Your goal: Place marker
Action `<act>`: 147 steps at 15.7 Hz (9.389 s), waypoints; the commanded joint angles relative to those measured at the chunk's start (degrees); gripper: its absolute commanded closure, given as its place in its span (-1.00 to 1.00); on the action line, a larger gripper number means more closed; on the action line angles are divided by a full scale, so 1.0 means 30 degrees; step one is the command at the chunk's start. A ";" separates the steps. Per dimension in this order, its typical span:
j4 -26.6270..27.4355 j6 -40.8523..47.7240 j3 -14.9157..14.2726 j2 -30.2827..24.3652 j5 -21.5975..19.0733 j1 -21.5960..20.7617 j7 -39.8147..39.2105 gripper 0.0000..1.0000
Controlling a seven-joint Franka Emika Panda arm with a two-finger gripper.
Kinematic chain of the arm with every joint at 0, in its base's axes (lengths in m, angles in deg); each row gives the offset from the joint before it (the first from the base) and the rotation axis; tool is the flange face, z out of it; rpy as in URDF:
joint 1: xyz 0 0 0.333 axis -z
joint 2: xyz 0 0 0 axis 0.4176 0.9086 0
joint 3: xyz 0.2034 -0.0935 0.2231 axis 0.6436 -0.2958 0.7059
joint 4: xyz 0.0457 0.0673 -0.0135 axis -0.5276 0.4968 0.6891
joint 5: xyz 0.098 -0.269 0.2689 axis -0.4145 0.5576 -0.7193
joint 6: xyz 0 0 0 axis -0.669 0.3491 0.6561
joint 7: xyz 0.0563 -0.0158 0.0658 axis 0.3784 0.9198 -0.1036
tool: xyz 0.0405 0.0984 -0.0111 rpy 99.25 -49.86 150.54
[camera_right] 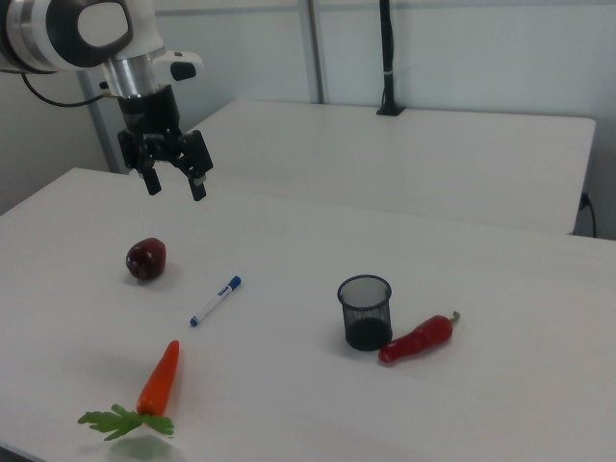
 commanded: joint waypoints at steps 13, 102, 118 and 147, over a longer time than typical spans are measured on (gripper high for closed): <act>0.0452 -0.3269 0.0036 0.1567 -0.0379 -0.0138 0.0552 -1.00; 0.2825 -2.0733 -0.2367 0.7079 0.0441 0.4901 0.0055 0.71; 0.2181 -2.0411 -0.2220 0.6435 0.0353 0.3206 0.1898 -1.00; -0.0046 -0.0021 -0.0990 -0.0480 -0.1434 -0.0138 -0.1088 -1.00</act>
